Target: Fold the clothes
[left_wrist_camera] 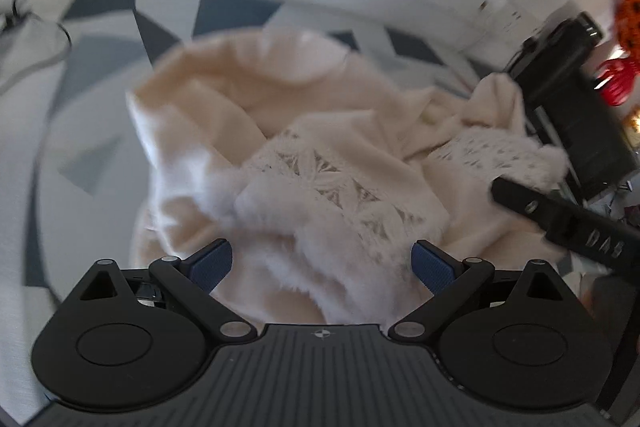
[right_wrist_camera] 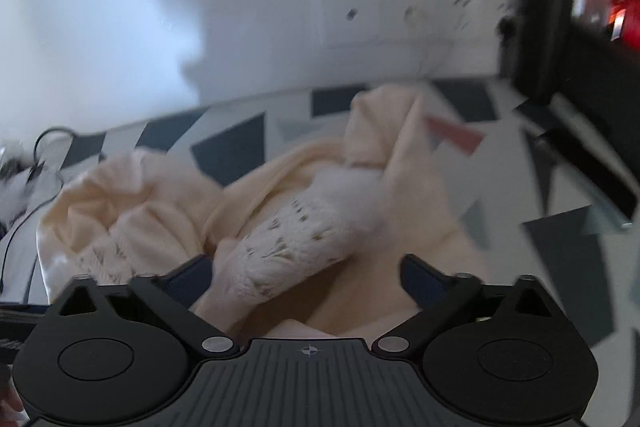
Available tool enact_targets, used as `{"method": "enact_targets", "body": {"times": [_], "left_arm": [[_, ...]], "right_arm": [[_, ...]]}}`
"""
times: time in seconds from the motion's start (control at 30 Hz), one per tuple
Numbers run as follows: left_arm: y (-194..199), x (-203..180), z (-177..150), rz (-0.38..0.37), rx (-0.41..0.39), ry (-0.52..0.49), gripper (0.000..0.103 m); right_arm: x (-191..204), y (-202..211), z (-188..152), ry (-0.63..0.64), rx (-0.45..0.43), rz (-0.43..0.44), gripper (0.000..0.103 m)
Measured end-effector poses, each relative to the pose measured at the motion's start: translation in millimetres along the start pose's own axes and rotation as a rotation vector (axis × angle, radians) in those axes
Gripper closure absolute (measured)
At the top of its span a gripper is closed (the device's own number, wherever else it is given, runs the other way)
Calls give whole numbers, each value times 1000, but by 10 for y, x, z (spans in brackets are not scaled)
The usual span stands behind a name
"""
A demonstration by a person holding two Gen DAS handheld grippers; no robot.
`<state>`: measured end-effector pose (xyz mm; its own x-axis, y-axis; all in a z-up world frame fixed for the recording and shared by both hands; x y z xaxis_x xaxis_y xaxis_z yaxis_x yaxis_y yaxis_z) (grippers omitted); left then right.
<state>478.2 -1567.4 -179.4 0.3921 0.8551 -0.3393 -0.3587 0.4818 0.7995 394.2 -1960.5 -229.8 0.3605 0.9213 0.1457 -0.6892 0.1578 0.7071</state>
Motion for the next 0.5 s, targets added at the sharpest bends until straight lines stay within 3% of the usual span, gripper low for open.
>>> {"method": "enact_targets", "body": {"times": [0.07,0.13,0.17,0.2,0.4,0.5], "left_arm": [[-89,-16,-11,15,2,5,17],[-61,-9,34,20,7,2,63],[-15,25,85,22,2,6,73],[62,68,140,24,-17,14,88],[564,416,519,137,-190,82,91],[800,607,587,177,-255,131,91]], "right_arm": [[6,-70,-50,24,19,19,53],[-85,-73,-5,9,33,53,72],[-177,-54,45,-27,27,63,84],[-288,-14,111,-69,5,55,87],[-1034,422,586,-258,-279,-185,95],[-1214,679,732,-229,-392,-270,95]]}}
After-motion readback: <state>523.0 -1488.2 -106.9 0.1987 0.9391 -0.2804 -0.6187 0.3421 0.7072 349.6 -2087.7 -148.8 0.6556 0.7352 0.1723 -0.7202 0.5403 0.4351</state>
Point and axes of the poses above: each gripper's, at about its wrist camera, not at the fingertips, and y roughly against the way its jaws point, x to its left, z to its top, the point moved 5 cm from there along -y, roughly the way its jaws point, and after that the axes turned 2 degrees about -x, right-handed, at the moved point
